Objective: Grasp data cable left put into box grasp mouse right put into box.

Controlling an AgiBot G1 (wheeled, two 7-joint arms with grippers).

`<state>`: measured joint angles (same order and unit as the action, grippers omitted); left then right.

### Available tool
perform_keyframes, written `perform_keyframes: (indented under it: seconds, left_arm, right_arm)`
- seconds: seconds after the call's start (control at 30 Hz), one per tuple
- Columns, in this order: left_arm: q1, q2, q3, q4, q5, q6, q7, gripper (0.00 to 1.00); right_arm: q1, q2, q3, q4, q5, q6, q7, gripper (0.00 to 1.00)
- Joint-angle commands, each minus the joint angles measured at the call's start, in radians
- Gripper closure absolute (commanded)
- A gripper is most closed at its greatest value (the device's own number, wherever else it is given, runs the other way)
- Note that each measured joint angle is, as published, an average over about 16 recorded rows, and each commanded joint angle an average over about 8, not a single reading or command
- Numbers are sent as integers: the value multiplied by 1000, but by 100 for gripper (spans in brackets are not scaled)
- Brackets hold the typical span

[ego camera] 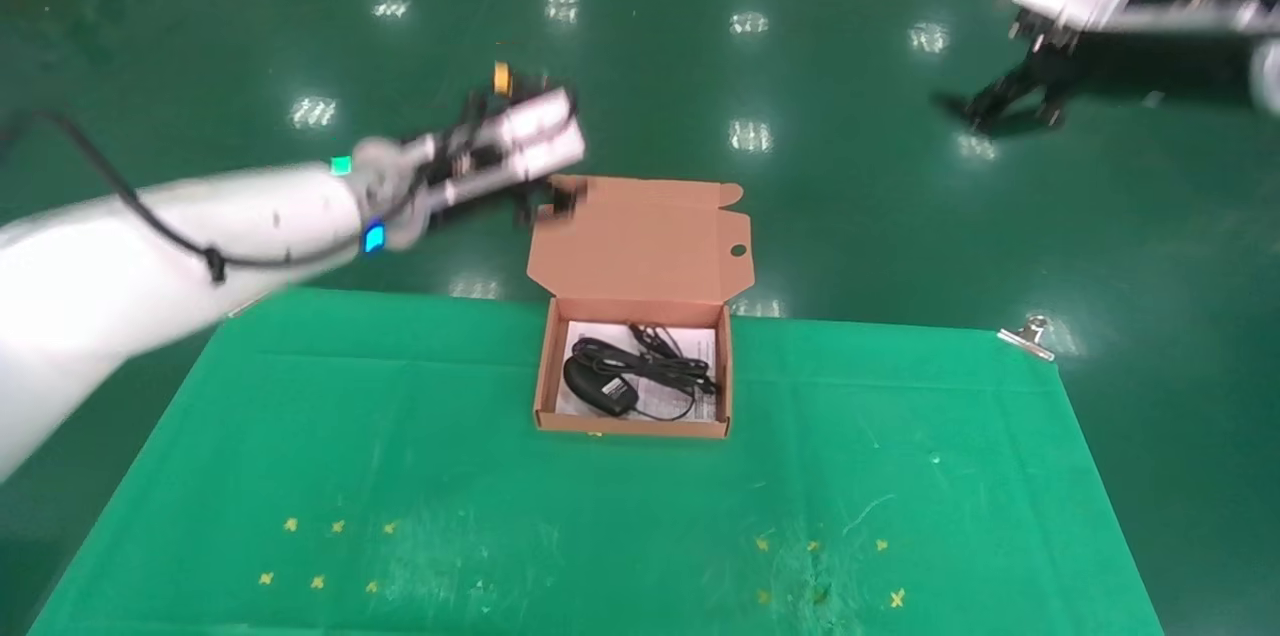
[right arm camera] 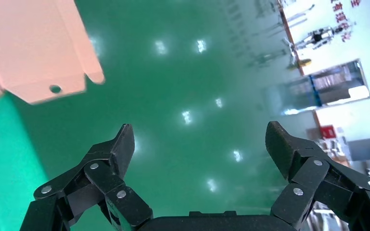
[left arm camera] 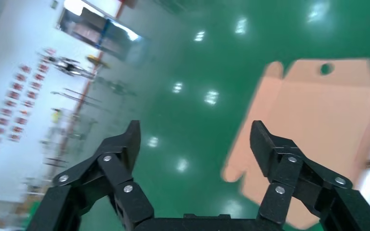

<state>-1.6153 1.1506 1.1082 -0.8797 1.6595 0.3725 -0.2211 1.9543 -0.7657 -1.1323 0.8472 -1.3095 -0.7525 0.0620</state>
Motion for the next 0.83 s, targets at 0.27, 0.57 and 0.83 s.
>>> perform_keyframes:
  seconds: [0.27, 0.57, 0.83]
  left_arm:
    - [84, -91, -137, -69, -151, 181, 4, 0]
    - [177, -183, -279, -137, -310, 374, 10, 0]
    - [246, -250, -382, -188, -426, 514, 15, 0]
  right_arm:
    - [-128, 24, 127, 69, 82, -112, 16, 0]
    - [-275, 49, 269, 141, 180, -236, 38, 0]
    - [-383, 68, 373, 194, 251, -326, 53, 0]
